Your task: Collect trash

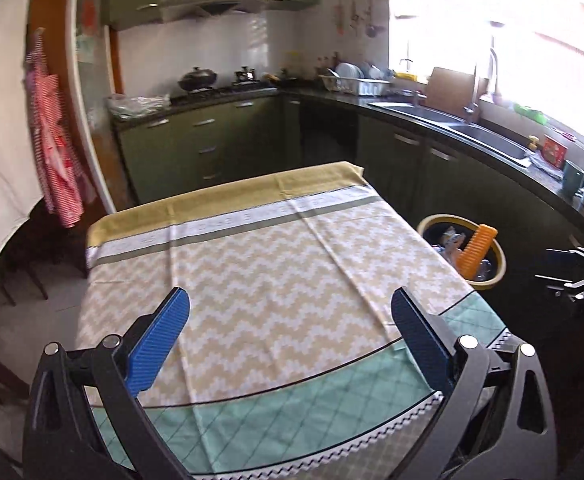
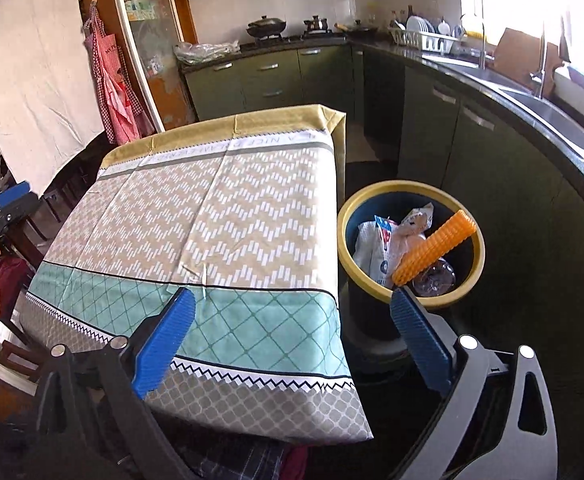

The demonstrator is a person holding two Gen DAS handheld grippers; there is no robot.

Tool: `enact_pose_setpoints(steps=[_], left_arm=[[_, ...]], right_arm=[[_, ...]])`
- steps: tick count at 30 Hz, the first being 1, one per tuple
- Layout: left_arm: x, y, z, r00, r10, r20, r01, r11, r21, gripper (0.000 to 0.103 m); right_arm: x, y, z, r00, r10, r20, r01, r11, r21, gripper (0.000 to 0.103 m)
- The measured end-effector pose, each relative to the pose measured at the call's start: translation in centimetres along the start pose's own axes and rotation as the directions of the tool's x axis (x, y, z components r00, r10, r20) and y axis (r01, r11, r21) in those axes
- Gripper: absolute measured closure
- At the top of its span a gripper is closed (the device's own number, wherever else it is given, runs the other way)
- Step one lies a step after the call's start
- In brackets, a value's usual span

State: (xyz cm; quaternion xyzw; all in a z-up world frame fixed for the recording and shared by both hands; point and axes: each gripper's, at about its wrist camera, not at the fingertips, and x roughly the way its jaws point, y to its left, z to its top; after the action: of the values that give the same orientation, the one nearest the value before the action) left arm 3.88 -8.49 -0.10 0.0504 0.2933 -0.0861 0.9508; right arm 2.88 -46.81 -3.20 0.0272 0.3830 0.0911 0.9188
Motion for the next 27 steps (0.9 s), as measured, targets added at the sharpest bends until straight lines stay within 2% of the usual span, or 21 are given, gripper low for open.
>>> enact_pose_setpoints(steps=[4,10,16,27], left_arm=[[-4.1,4.0,-2.6,0.995,0.082,0.054,-0.076,0.991,-0.106,0.006],[-8.5,5.8,-4.7,0.979,0.176,0.101,-0.160,0.976,-0.150,0.006],[-9.6,5.1,-5.3,0.982,0.150,0.113,-0.133,0.981,-0.143,0.006],[-10.1,4.6,-5.5,0.984,0.125,0.124,-0.108,0.985,-0.134,0.006]], right_arm=[[-1.7,2.2,-0.5,0.998,-0.025,0.052,0.026,0.999,-0.027,0.005],[-5.2,4.6,-1.6,0.989,-0.065,0.129,0.072,0.996,-0.052,0.005],[-8.5,5.8,-3.4,0.975,-0.105,0.196,0.111,0.994,-0.018,0.005],[-9.6,5.6,-4.8,0.973,-0.133,0.189,0.138,0.990,-0.016,0.005]])
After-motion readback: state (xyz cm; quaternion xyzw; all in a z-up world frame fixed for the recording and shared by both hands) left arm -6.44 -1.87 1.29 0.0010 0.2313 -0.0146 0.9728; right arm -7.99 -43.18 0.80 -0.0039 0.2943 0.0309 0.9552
